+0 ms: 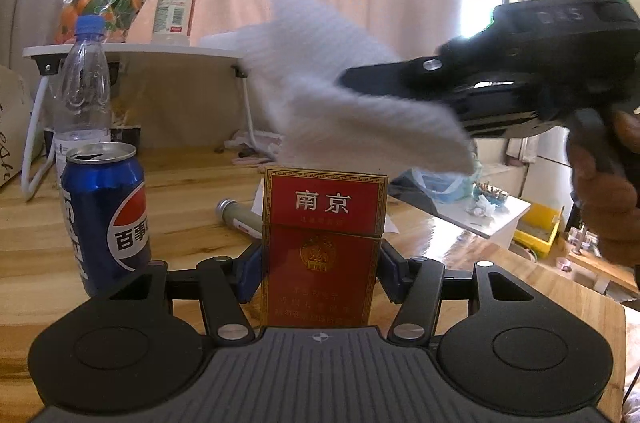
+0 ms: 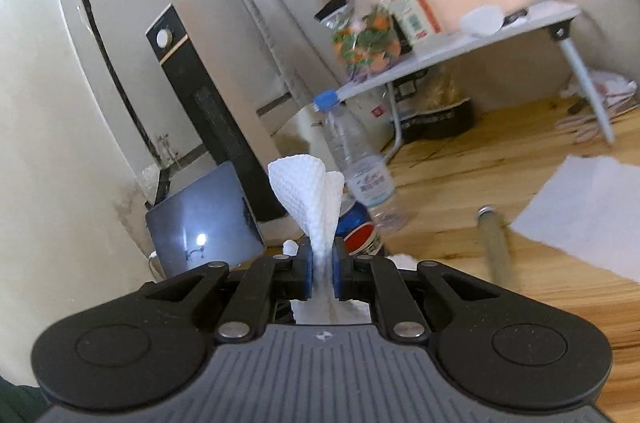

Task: Clean container
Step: 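Wipe the pack's top with the held wipe using the right tool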

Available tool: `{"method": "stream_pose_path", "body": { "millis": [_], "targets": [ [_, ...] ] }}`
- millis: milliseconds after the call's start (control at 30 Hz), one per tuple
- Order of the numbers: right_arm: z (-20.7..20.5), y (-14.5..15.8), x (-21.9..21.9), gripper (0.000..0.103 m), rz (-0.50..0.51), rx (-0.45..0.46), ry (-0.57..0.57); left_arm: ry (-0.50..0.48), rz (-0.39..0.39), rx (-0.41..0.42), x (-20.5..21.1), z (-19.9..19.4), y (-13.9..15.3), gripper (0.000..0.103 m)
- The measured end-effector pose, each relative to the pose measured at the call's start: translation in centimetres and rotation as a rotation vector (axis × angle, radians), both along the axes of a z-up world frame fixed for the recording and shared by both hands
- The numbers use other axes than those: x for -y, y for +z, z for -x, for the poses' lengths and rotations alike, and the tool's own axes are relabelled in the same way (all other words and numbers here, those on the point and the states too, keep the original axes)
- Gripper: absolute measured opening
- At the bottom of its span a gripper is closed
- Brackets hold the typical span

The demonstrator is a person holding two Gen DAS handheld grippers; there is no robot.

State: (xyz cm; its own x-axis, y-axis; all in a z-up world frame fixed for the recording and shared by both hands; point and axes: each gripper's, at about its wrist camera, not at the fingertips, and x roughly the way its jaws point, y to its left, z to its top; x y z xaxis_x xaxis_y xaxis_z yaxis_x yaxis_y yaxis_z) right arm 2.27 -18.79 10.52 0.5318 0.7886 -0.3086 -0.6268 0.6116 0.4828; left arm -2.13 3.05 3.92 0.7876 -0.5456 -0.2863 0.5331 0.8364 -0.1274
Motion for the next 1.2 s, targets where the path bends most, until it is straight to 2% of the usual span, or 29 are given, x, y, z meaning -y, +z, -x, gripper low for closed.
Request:
{"method": "stream_pose_path", "body": {
  "millis": [67,133,333,533,733,967,1067,1200],
  "targets": [
    [-0.4,-0.5,-0.5,0.012,-0.006,-0.029,0.016,-0.004,0.004,0.005,0.0,0.1,0.1,0.059],
    [-0.5,-0.9,-1.1,0.012,0.035,-0.023,0.002,-0.007,0.005,0.007,-0.1,0.1,0.1,0.059],
    [-0.2,-1.6,-0.9,0.012,0.032,-0.046,-0.014,0.018,0.015,-0.022,-0.5,-0.4,0.0,0.058],
    [0.9,-1.1,0.3,0.012,0.051,-0.032,-0.03,0.01,0.017,-0.007,-0.4,-0.3,0.1,0.058],
    [0.1,-1.1,-1.0,0.012,0.081,-0.017,-0.015,-0.028,-0.013,0.012,0.6,0.1,0.0,0.058],
    [-0.7,-1.4,-1.4,0.012,0.075,-0.012,-0.019,-0.003,0.006,-0.003,0.2,-0.2,0.1,0.058],
    [0.3,-1.3,-0.9,0.012,0.088,-0.011,-0.01,0.002,0.004,-0.019,0.1,-0.4,0.0,0.058],
    [1.2,-1.0,-0.2,0.012,0.102,-0.007,-0.019,-0.017,-0.009,0.005,0.5,0.1,0.2,0.058]
  ]
}}
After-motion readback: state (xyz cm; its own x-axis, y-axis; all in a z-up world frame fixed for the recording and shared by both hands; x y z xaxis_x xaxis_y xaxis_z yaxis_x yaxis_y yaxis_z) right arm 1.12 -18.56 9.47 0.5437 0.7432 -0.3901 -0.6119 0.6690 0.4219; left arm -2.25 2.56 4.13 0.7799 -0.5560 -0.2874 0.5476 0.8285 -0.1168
